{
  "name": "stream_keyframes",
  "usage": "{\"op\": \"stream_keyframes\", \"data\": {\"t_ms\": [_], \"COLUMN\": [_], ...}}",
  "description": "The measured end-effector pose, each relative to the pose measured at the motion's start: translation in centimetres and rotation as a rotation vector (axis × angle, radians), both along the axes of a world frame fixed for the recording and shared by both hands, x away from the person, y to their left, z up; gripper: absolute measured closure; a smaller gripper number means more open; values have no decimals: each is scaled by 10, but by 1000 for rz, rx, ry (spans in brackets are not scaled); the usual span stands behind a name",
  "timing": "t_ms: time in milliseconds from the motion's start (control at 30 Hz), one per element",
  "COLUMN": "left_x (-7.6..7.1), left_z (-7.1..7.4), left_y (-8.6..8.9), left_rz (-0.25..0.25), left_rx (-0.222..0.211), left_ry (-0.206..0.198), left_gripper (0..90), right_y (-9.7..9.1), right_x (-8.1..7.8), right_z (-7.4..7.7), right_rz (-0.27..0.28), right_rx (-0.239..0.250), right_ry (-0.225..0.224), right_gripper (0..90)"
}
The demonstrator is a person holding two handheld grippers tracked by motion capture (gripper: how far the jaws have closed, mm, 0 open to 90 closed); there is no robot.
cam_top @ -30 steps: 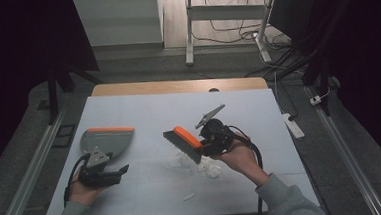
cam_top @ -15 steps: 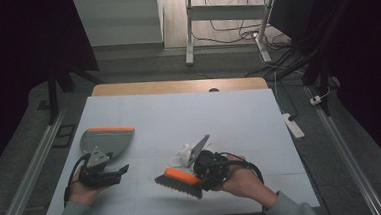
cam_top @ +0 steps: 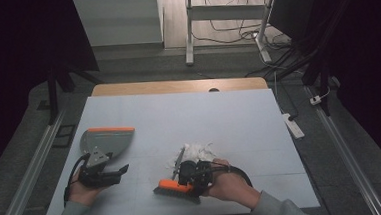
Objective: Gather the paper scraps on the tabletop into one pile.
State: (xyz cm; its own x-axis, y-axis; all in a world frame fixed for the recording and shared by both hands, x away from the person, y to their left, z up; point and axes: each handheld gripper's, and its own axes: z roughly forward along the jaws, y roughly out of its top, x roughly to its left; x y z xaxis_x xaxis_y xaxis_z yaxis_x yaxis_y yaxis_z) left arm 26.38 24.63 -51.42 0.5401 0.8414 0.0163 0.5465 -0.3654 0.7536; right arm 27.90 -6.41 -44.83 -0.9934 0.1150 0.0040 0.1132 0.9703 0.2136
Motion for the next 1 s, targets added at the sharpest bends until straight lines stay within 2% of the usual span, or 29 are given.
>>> {"op": "stream_keyframes", "data": {"t_ms": [33, 67, 100, 133, 167, 200, 233, 267, 300, 333, 367, 400, 433, 533, 567, 600, 667, 733, 900, 967, 1000], "left_x": [0, 0, 0, 0, 0, 0, 0, 0, 0, 0, 1, 1, 1, 1, 1, 1, 0, 1, 1, 1, 1], "left_z": [0, 0, 0, 0, 0, 0, 0, 0, 0, 0, 0, 0, -1, 0, 0, 0, 0, 0, 0, 0, 0], "left_y": [0, 0, 0, 0, 0, 0, 0, 0, 1, 1, 1, 1, 1, 0, 0, 0, 0, 1, 1, 1, 1], "left_rz": [-1, 0, -1, -1, -1, 0, 0, 1, 1, 2, 2, 1, 1, 0, -1, 0, 4, 4, 3, 4, 4], "left_rx": [0, 0, 0, 1, 0, 0, -2, -3, -4, -5, -5, -4, -3, 0, 0, -1, -3, -5, -5, -4, -4], "left_ry": [1, 0, 1, 1, 1, -1, -1, 0, 0, 1, 2, 4, 4, 2, 1, 1, 1, 2, 3, 2, 1], "left_gripper": [257, 257, 257, 257, 257, 257, 257, 257, 257, 257, 257, 257, 257, 257, 257, 257, 257, 257, 257, 257, 257], "right_y": [-2, -6, -6, -9, -16, -19, -19, -26, -26, -31, -38, -40, -40, -46, -48, -51, -51, -48, -41, -36, -28], "right_x": [6, 19, 19, 26, 40, 46, 46, 53, 53, 55, 56, 55, 55, 54, 54, 56, 56, 57, 61, 63, 63], "right_z": [0, 0, 0, 0, 1, 2, 2, 6, 6, 10, 20, 26, 26, 43, 47, 54, 56, 57, 56, 54, 50], "right_rz": [-16, -57, -57, -82, -136, -167, -167, -211, -211, -226, -250, -266, -266, -297, -309, -335, -343, -348, -351, -343, -347], "right_rx": [2, -1, -1, 6, 13, 23, 23, 63, 63, 93, 166, 197, 197, 253, 276, 320, 326, 319, 355, 366, 377], "right_ry": [-5, -26, -26, -32, -62, -74, -74, -89, -89, -92, -88, -87, -87, -119, -119, -110, -115, -138, -124, -112, -91], "right_gripper": [705, 705, 705, 705, 705, 705, 705, 705, 705, 705, 705, 705, 705, 705, 705, 705, 705, 705, 704, 705, 705]}}
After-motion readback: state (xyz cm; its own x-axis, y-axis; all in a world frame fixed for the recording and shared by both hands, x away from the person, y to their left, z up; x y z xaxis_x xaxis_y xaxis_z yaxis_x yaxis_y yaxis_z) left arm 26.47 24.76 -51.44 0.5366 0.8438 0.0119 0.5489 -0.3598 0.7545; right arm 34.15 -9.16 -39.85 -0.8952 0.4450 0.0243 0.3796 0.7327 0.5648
